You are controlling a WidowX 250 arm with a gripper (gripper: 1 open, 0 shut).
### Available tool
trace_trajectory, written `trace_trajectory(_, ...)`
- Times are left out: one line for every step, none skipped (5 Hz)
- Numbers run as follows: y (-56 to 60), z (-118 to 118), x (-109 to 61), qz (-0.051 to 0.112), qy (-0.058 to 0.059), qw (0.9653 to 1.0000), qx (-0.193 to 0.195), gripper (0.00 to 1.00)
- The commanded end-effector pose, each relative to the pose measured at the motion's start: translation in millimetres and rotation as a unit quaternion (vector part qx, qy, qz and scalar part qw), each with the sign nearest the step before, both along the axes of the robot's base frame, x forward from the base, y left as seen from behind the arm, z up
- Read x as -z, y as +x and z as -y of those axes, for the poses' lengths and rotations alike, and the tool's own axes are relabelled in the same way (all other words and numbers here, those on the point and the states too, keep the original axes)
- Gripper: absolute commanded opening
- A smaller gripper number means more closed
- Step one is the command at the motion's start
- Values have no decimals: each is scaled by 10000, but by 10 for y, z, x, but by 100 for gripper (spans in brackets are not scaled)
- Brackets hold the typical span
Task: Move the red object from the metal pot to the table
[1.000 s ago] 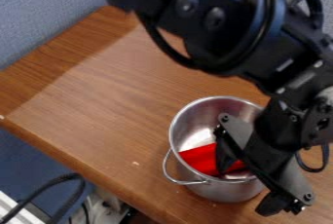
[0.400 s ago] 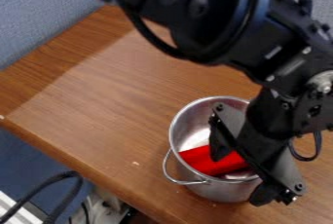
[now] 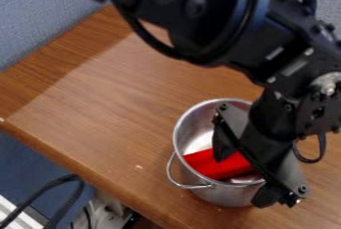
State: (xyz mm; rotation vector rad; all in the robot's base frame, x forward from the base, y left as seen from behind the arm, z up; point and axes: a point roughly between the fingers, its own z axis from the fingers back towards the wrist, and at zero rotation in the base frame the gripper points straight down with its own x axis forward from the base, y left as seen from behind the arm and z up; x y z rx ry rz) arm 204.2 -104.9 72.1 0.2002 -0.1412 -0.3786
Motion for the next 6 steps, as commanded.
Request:
trace_trajectory(62, -50, -118, 218, -32, 9998, 13, 100)
trace_trajectory(56, -69, -219, 277, -73, 9996, 68, 100)
trace_trajectory(99, -67, -123, 315, -101, 9994, 98, 100)
trace_trajectory(151, -66, -21, 333, -146, 9993, 122, 100)
trace_trajectory(175, -75, 100, 350, -216, 9990, 154, 100)
trace_trajectory(200, -98, 206, 334, -214, 9991, 163, 100)
